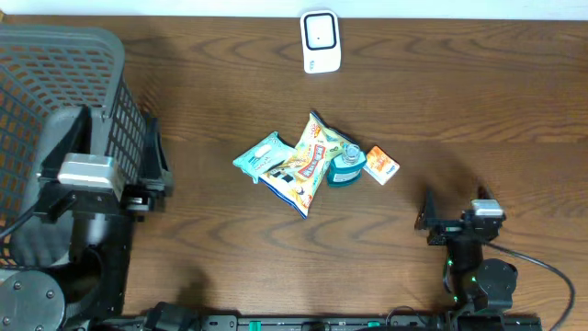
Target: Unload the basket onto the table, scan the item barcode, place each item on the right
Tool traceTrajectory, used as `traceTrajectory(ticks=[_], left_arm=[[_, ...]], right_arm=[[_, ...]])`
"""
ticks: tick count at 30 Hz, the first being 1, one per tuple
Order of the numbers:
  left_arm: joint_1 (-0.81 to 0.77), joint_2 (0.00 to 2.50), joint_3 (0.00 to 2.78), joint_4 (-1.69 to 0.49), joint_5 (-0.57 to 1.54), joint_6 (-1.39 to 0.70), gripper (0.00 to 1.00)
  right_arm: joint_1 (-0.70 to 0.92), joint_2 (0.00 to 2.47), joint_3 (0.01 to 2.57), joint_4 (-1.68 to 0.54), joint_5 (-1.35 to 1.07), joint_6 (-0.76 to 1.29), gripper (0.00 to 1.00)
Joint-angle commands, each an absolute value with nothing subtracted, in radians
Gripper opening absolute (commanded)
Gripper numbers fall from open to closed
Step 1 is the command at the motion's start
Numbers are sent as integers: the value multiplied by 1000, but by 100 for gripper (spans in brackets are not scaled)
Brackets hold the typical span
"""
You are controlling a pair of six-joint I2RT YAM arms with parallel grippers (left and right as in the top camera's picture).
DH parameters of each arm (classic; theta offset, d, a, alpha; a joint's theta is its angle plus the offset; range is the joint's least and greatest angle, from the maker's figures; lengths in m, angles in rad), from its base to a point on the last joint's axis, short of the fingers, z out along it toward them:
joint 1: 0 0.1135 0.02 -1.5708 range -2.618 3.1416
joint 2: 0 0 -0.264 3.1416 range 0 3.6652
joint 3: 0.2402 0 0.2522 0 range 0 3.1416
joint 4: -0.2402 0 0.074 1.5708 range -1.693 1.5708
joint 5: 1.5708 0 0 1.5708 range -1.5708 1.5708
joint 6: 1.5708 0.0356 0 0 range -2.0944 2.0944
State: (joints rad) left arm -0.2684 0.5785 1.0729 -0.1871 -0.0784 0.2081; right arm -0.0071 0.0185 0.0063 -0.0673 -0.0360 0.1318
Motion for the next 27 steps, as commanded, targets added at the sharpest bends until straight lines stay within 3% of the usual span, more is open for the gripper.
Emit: traceTrajectory(ticks=[1,5,10,14,21,27], left_arm=[[-234,548,1071,-204,110,170,74],[-188,485,1071,-221,162,142,75],[-111,353,1071,-289,326,88,75],[-104,281,1071,-321,404,88,75],[-111,206,1071,-339,412,88,76],[-111,197,1071,-341,412,88,75]], right_arm=[[-6,16,6,-67,-117,521,99],[-6,16,6,-64,-154,531,99],[-8,16,27,-58,-456,545,99],[-8,16,87,-152,-503,545,99],[-8,42,415,-608,-478,376,99],[-7,220,722,-911,-493,162,99]])
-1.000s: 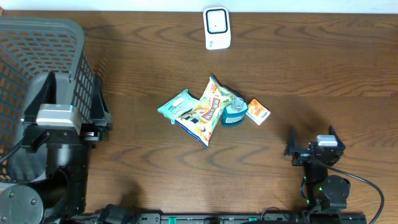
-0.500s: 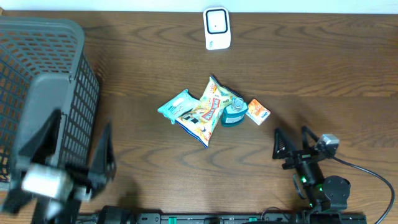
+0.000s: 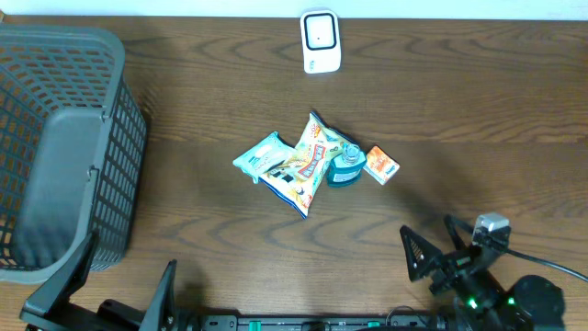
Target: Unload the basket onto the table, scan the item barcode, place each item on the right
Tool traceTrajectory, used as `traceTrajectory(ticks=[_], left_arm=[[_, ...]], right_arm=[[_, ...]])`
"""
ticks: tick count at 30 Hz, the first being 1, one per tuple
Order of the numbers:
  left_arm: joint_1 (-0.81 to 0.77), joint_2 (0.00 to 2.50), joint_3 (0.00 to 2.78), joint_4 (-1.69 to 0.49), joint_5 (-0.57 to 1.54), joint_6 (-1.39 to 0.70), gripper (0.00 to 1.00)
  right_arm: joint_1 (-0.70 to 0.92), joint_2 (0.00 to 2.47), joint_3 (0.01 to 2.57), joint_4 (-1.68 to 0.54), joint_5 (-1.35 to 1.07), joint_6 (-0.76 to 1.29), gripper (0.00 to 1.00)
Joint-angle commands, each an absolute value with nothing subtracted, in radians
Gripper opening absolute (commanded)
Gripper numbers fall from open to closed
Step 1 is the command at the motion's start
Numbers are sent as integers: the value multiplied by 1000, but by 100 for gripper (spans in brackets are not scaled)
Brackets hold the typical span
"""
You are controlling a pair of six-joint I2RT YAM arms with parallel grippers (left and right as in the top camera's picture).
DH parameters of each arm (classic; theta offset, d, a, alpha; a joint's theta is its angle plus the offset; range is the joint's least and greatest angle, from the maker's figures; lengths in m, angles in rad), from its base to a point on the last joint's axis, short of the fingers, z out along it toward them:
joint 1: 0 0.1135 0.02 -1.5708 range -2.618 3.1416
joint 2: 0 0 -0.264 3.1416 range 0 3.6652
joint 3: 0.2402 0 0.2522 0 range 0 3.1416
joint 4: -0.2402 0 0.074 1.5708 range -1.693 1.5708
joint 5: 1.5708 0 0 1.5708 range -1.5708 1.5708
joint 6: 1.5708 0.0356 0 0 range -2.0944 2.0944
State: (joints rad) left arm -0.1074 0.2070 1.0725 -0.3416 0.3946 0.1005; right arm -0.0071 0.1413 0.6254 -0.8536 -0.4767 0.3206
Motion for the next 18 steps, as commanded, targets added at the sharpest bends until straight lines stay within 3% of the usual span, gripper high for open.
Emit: traceTrajectory(ticks=[1,5,11,18], left_arm=[[-111,192,1071,-343,412,88,76],[-130,147,1071,-363,411,88,75],[-143,53,1071,-409,411,88,76],[-166,30,1071,-426,410,99,76]], right_arm=[[-7,272,776,-968,-516,108,99],[-7,421,908,-1106,-606,13,99],[-7,550,974,-1231,-728,33,99],[-7,554,931,-1171,-827,-38,99]])
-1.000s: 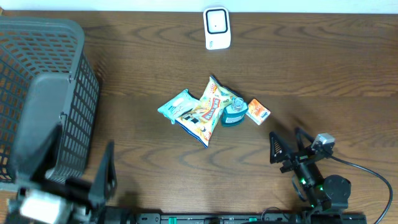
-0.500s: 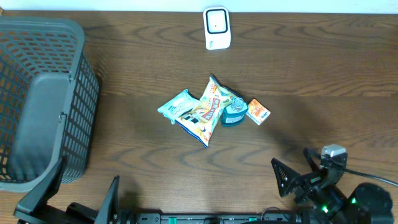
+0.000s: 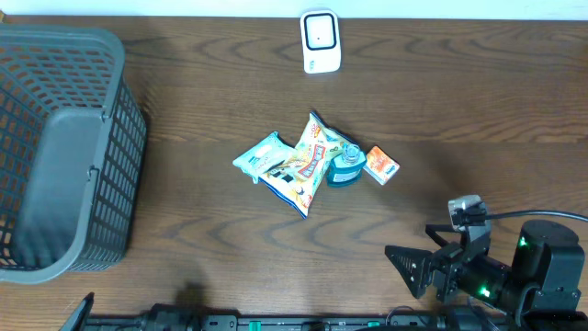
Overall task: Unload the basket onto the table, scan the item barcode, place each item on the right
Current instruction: 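Reach the right gripper toward the teal Listerine bottle on the table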
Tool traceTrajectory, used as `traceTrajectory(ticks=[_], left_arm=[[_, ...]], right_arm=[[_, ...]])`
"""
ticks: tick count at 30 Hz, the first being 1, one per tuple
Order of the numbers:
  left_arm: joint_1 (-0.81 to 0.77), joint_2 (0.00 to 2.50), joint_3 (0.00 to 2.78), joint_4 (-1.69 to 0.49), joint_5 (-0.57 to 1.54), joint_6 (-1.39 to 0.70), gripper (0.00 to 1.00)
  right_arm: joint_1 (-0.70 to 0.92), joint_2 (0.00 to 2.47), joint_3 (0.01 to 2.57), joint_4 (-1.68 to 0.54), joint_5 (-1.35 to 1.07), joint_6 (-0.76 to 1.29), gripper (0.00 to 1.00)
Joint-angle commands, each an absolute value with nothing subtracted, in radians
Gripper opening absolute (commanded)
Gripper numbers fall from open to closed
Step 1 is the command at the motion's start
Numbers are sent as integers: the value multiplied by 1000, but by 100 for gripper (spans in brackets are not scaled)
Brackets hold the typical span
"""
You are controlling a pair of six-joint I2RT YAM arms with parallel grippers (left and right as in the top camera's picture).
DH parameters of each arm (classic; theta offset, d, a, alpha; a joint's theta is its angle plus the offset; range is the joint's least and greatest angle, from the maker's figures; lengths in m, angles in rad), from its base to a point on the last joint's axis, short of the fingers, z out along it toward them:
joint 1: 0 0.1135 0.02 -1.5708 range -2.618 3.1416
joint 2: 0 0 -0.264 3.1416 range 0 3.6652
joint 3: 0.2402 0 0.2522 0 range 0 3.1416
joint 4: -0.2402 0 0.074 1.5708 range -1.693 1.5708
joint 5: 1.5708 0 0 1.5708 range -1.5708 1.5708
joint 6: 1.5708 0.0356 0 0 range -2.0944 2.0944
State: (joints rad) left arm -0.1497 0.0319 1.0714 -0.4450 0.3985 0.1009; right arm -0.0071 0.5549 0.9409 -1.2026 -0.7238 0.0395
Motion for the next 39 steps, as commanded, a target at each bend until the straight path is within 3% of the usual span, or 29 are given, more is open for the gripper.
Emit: traceTrajectory(ticks=[1,8,23,33,39], left_arm=[[-171,30,1071,-412,409,104,76],[-182,30,1071,-223,407,104,76],[-171,2,1047,-272,408,103,77],[-171,2,1010,-263,408,103,77],[-161,2,1010,-263,408,103,77]], right_arm=[[-7,554,931,-1165,-829,-42,99],[-7,555,931,-1065,-813,-78,99],[-7,575,917,-962,-743,-188,99],[6,787,928,-748,-770,-171,99],[81,991,1085,-687,-739,-200,99]])
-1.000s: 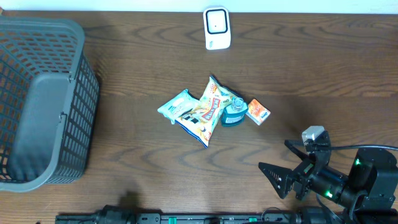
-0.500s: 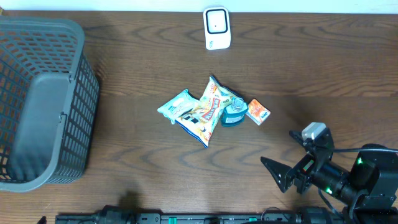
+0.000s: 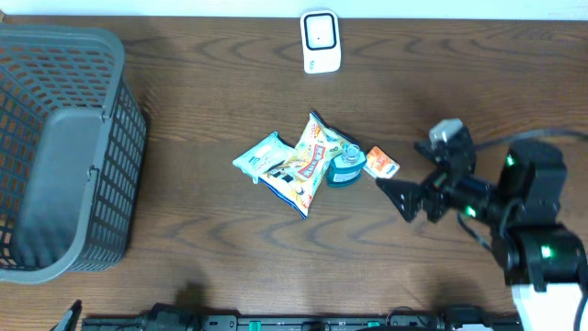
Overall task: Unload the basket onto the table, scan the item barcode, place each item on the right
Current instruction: 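Reach the right gripper toward the teal Listerine bottle on the table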
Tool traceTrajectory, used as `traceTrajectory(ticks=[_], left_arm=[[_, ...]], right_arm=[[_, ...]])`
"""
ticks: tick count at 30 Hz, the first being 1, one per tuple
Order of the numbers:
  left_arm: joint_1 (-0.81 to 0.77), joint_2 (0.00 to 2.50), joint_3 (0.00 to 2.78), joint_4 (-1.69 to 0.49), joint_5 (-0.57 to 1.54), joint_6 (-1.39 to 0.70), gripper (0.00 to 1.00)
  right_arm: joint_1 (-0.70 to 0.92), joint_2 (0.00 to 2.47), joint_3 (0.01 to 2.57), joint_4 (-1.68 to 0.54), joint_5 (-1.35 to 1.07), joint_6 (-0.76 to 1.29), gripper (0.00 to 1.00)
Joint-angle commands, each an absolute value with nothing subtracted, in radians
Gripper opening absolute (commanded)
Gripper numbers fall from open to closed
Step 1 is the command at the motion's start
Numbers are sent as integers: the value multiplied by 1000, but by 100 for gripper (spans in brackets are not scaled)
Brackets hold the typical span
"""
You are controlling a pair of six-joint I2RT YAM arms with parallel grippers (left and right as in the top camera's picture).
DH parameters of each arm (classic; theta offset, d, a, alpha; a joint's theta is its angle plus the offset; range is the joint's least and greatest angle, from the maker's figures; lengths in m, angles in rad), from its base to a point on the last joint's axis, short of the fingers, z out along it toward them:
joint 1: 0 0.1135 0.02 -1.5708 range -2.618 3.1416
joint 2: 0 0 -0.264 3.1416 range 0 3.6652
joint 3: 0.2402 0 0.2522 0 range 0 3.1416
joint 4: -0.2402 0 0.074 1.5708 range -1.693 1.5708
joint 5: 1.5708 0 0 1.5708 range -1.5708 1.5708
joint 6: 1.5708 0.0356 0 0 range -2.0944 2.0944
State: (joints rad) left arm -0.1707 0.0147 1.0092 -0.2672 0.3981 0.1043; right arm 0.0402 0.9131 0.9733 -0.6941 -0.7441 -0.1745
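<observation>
A white barcode scanner (image 3: 321, 41) stands at the far edge of the table. In the middle lies a pile: a teal packet (image 3: 261, 154), a yellow-orange snack bag (image 3: 309, 164), a teal round container (image 3: 346, 167) and a small orange box (image 3: 380, 165). My right gripper (image 3: 397, 197) points left, just right of and slightly nearer than the orange box. Its fingers look open and hold nothing. My left gripper is out of view.
A large grey mesh basket (image 3: 69, 147) fills the left side of the table. The right arm's body and cable (image 3: 528, 198) occupy the right side. Brown wood table (image 3: 211, 239) surrounds the pile.
My right arm has moved from the front right edge to the far side and left. Its gripper is now beside the orange box. The pile and scanner are unmoved.
First my left arm stood by the basket's right side and my right arm sat at the front right. Then the left arm was down at the front edge, later gone from view. My right gripper stayed low in front, and now sits next to the pile.
</observation>
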Motion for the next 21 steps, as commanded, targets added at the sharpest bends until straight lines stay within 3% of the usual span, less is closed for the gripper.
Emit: traceTrajectory(ticks=[1,7,11,17,21], left_arm=[[-160,2,1010,-264,408,103,77],[-160,2,1004,-265,407,103,77],[-160,2,992,-264,407,103,77],[-160,2,964,-264,407,104,77],[-160,2,954,-264,407,104,77]], right_arm=[[95,1026,1119,-693,-722,-201,99],[207,1264,1382,-899,-557,-376,99],[262,1424,1584,-1172,-471,-667,99],[270,1519,1622,-1143,-286,-674,99],[270,1553,1621,-1180,-416,-793,99]])
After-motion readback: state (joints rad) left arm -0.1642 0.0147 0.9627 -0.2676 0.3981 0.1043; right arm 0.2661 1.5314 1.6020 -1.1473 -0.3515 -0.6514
